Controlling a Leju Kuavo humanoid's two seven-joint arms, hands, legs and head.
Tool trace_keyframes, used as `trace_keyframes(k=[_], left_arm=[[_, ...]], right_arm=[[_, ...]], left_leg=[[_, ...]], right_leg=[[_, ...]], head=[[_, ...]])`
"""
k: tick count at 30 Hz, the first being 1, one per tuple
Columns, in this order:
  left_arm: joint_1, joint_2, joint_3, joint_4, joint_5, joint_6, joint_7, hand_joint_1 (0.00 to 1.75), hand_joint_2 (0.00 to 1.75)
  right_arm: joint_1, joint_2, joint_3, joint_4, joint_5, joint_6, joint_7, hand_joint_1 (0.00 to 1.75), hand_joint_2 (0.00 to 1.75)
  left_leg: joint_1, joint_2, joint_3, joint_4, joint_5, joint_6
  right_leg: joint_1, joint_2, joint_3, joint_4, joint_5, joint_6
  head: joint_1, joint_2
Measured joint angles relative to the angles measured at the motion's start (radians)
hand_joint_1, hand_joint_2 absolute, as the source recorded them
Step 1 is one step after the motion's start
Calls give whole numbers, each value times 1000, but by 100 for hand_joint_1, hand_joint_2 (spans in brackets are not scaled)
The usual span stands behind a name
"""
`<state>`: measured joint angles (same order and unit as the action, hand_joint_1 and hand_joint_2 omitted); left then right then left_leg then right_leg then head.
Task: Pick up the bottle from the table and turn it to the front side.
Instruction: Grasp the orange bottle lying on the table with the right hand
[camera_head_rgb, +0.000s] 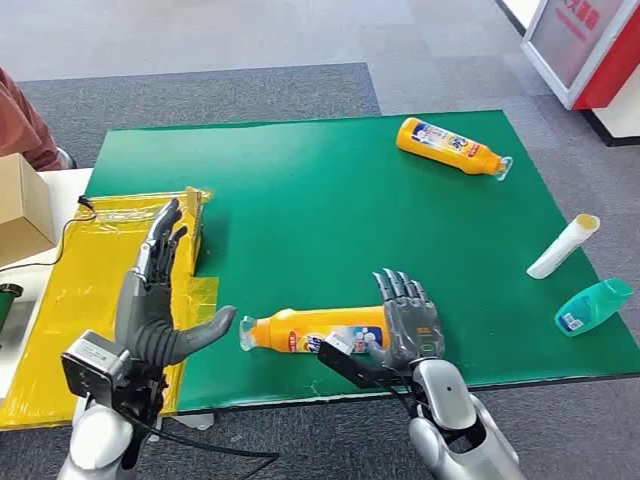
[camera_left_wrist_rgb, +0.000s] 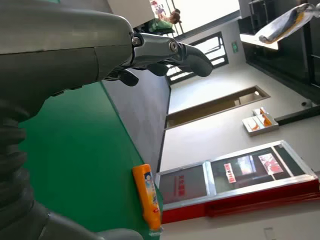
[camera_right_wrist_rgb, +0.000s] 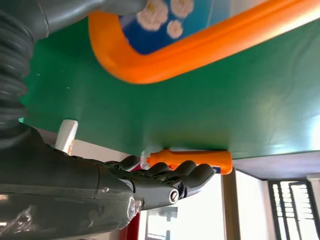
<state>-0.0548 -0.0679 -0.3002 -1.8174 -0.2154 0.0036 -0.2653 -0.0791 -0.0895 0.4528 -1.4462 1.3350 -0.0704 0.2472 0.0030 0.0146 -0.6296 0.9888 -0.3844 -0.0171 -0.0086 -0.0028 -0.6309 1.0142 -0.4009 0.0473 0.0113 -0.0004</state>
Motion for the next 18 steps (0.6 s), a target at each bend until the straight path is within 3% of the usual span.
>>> trace_keyframes(k=[18], left_arm=[[-72, 3, 4, 55, 25, 4, 15, 0, 175]], right_arm=[[-58, 14, 62, 182, 0, 23, 26, 0, 175]], left_leg=[[0, 0, 0, 0, 0, 0]], right_leg=[[0, 0, 0, 0, 0, 0]], head=[[0, 0]])
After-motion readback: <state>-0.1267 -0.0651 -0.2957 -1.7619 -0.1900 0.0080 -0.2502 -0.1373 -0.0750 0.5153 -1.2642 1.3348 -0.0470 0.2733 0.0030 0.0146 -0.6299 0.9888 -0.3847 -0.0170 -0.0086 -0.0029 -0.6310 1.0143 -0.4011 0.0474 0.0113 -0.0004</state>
